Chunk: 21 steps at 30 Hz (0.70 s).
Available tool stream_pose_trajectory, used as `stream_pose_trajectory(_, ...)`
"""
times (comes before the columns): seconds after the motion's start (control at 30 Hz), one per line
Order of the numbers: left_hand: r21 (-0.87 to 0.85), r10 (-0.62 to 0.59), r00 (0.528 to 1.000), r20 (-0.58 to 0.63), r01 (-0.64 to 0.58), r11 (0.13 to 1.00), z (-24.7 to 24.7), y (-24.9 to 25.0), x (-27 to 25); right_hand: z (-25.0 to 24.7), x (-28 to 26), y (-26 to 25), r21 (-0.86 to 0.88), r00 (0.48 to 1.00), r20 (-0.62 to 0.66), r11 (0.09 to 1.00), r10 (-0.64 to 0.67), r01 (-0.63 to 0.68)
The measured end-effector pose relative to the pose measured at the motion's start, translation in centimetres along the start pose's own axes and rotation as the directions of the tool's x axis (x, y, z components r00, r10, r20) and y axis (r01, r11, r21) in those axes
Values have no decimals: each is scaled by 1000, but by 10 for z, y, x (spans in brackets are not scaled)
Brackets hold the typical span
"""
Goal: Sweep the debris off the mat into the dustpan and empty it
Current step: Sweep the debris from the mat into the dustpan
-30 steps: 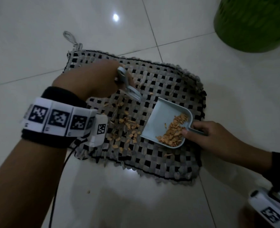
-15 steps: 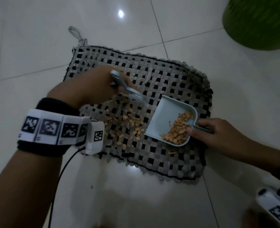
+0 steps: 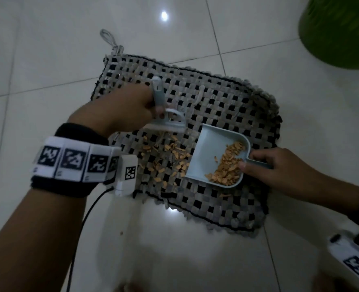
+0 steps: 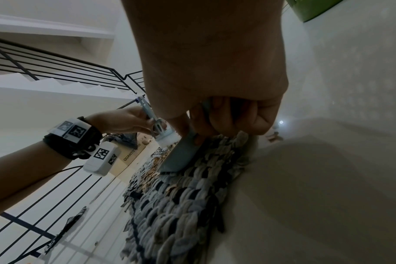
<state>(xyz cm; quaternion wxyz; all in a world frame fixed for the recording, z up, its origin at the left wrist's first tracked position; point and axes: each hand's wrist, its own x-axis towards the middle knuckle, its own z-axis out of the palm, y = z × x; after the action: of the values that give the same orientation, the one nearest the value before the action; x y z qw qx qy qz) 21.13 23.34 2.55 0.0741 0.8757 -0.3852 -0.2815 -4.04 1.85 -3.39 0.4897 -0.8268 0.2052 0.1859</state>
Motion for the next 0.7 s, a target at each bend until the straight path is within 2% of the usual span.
stream_pose_trajectory(0.03, -14, 3, 1000, 1, -3, 1000, -1, -2, -5, 0, 0, 1, 0, 1000, -2, 1000, -2, 2)
stream_pose_trajectory(0.07, -46, -5, 999, -51, 3, 999, -1, -4, -6, 1, 0, 1, -2, 1000, -6, 1000, -3, 3)
stream_pose_trajectory(0.13, -108, -59, 970, -234, 35, 994, 2, -4, 1, 2, 0, 2, -3, 1000, -10, 1000, 0, 0)
stream_pose_trajectory(0.2, -76, -73, 929, -363, 48, 996, 6, 1, 11, 2, 1, 3, 3, 1000, -11, 1000, 3, -3)
stream_pose_trajectory(0.27, -50, -81, 933, -351, 68, 996, 7, 8, 15, 2, 1, 4, 4, 1000, -12, 1000, -3, 3)
stream_pose_trajectory(0.4, -18, -121, 985, -120, 120, 993, -5, 5, 10, 1, 1, 7, 16, 1000, -16, 1000, 0, 0)
stream_pose_trajectory(0.47, -37, -117, 981, -156, 112, 993, -10, 3, 11, 1, 1, 7, 19, 1000, -21, 1000, 0, 1)
stream_pose_trajectory(0.53, -109, -130, 943, -305, 102, 989, -10, 7, 22, 2, 0, 7, 24, 1000, -23, 1000, 4, -4)
stream_pose_trajectory(0.6, -104, -108, 920, -378, 74, 992, -7, 14, 35, 3, 0, 7, 25, 1000, -22, 1000, 9, -9)
stream_pose_trajectory(0.7, -43, -83, 953, -290, 73, 996, -4, 16, 40, 4, 0, 7, 23, 1000, -25, 1000, 8, -8)
